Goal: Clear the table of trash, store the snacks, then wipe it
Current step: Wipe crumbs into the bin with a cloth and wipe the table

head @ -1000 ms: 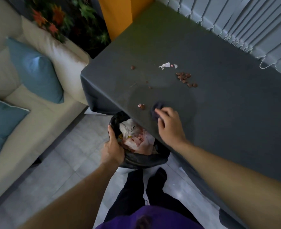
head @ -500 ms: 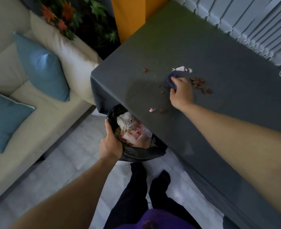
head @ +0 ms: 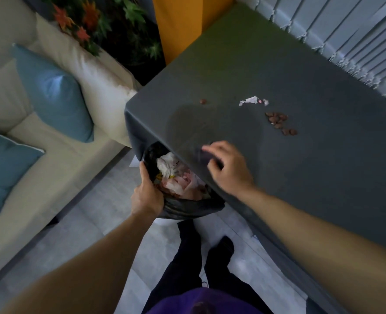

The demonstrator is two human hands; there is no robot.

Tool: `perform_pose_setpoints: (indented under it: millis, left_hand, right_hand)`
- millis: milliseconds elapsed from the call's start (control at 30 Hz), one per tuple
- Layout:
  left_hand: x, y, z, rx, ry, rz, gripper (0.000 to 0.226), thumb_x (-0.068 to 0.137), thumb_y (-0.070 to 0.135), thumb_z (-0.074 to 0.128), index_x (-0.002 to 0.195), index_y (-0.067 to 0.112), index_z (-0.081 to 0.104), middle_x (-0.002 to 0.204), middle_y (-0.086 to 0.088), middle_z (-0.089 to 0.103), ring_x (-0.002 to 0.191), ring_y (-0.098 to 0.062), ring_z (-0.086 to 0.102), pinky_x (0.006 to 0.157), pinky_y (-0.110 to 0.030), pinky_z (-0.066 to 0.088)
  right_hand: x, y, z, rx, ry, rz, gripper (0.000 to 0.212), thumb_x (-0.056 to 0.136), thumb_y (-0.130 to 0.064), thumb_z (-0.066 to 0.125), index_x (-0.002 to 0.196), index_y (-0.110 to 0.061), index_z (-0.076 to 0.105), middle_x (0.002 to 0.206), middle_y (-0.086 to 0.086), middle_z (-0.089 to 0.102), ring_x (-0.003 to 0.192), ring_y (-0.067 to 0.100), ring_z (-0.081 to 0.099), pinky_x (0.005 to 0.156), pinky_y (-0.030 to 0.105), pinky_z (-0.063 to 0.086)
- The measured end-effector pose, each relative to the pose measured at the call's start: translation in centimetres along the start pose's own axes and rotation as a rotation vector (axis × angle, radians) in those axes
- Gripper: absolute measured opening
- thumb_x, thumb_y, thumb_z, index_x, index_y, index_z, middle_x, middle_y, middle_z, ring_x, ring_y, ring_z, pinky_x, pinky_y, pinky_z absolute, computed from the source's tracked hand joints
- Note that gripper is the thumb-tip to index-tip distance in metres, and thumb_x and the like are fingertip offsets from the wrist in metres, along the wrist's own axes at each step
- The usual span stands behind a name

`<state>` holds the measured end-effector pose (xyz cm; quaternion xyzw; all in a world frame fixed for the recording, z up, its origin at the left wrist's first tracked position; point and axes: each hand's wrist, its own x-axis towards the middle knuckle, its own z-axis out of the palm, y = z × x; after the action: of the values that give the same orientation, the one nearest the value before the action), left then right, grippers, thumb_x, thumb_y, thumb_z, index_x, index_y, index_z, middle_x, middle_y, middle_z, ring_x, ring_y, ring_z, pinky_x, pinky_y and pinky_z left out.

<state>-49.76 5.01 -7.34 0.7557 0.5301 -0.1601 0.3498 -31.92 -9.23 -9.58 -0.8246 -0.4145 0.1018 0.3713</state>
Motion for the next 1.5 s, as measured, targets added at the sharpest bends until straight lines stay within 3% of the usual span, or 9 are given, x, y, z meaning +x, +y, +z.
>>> perform_pose_setpoints:
  millis: [100, 300, 500, 700, 833, 1033, 1133, 1267, 1500]
  left_hand:
    - [0.4, -0.1, -0.1, -0.004, 0.002, 0.016, 0.088, 0.092, 0.007, 0.042, 0.156, 0.035, -0.012, 0.095, -0.015, 0.053, 0.080, -0.033, 0.055, 0.071, -0.041, 0.045]
    - [1.3, -0.1, -0.8, 0.007, 0.000, 0.024, 0.086, 0.091, 0.007, 0.038, 0.155, 0.038, -0.011, 0.108, -0.024, 0.061, 0.087, -0.040, 0.061, 0.077, -0.047, 0.052]
    - [2.2, -0.1, -1.9, 0.023, -0.016, 0.068, 0.087, 0.091, 0.007, 0.036, 0.154, 0.040, -0.013, 0.105, -0.021, 0.062, 0.088, -0.039, 0.064, 0.080, -0.050, 0.054]
    - [2.7, -0.6, -2.2, 0.051, -0.033, 0.090, 0.089, 0.090, 0.003, 0.037, 0.156, 0.035, -0.014, 0.108, -0.022, 0.062, 0.089, -0.038, 0.062, 0.075, -0.044, 0.050]
    - [2.6, -1.2, -2.0, 0.024, -0.049, 0.110, 0.089, 0.090, 0.005, 0.038, 0.154, 0.039, -0.016, 0.106, -0.021, 0.065, 0.088, -0.039, 0.064, 0.078, -0.049, 0.054]
    - [1.6, -1.5, -1.0, -0.018, -0.061, 0.114, 0.088, 0.091, 0.009, 0.039, 0.151, 0.042, -0.017, 0.101, -0.019, 0.066, 0.084, -0.040, 0.066, 0.078, -0.053, 0.056]
    - [0.8, -1.7, -0.5, -0.038, -0.060, 0.119, 0.086, 0.091, 0.012, 0.040, 0.150, 0.043, -0.015, 0.099, -0.019, 0.066, 0.081, -0.039, 0.066, 0.076, -0.053, 0.057]
    - [-0.7, -1.6, 0.1, -0.042, -0.057, 0.085, 0.086, 0.092, 0.013, 0.038, 0.149, 0.045, -0.017, 0.100, -0.017, 0.063, 0.082, -0.037, 0.066, 0.077, -0.052, 0.057]
    - [-3.1, -1.3, 1.7, -0.042, -0.028, 0.056, 0.086, 0.092, 0.008, 0.040, 0.154, 0.035, -0.014, 0.101, -0.016, 0.058, 0.080, -0.034, 0.060, 0.077, -0.046, 0.054]
  right_hand:
    - [1.9, 1.9, -0.5, -0.153, 0.048, 0.213, 0.041, 0.089, -0.011, 0.060, 0.130, -0.013, 0.063, 0.119, 0.004, 0.059, 0.106, 0.028, 0.054, 0.093, 0.041, 0.048]
    - [2.0, 0.6, -0.2, -0.025, -0.132, 0.011, 0.037, 0.082, -0.013, 0.065, 0.118, -0.016, 0.071, 0.107, 0.002, 0.065, 0.092, 0.019, 0.065, 0.082, 0.028, 0.051]
    - [12.7, 2.5, -0.5, -0.015, 0.269, 0.258, 0.038, 0.083, -0.004, 0.056, 0.119, -0.006, 0.068, 0.115, 0.012, 0.068, 0.107, 0.026, 0.063, 0.095, 0.023, 0.043]
    - [17.9, 2.5, 1.0, -0.100, 0.007, 0.301, 0.043, 0.087, -0.002, 0.054, 0.127, -0.012, 0.066, 0.128, 0.007, 0.067, 0.120, 0.023, 0.060, 0.100, 0.014, 0.035]
    - [14.5, 0.7, 2.2, -0.069, -0.112, 0.126, 0.043, 0.075, -0.012, 0.053, 0.113, -0.019, 0.074, 0.116, 0.003, 0.073, 0.107, 0.026, 0.066, 0.099, 0.033, 0.049]
    - [3.9, -2.1, 2.1, 0.013, -0.323, -0.141, 0.033, 0.077, -0.013, 0.058, 0.104, -0.019, 0.076, 0.108, -0.004, 0.073, 0.089, 0.015, 0.061, 0.087, 0.025, 0.049]
    - [1.6, -2.2, 1.2, 0.068, -0.256, -0.193, 0.030, 0.078, -0.013, 0.057, 0.100, -0.015, 0.077, 0.104, -0.003, 0.073, 0.090, 0.016, 0.064, 0.087, 0.026, 0.050]
    - [2.5, 0.0, 0.2, -0.035, 0.068, 0.094, 0.037, 0.081, -0.003, 0.057, 0.112, -0.014, 0.073, 0.112, 0.000, 0.069, 0.099, 0.023, 0.061, 0.091, 0.028, 0.047]
    - [-2.3, -2.1, 1.0, 0.097, -0.261, -0.022, 0.037, 0.075, -0.007, 0.062, 0.108, -0.017, 0.075, 0.108, -0.003, 0.070, 0.099, 0.015, 0.062, 0.091, 0.032, 0.051]
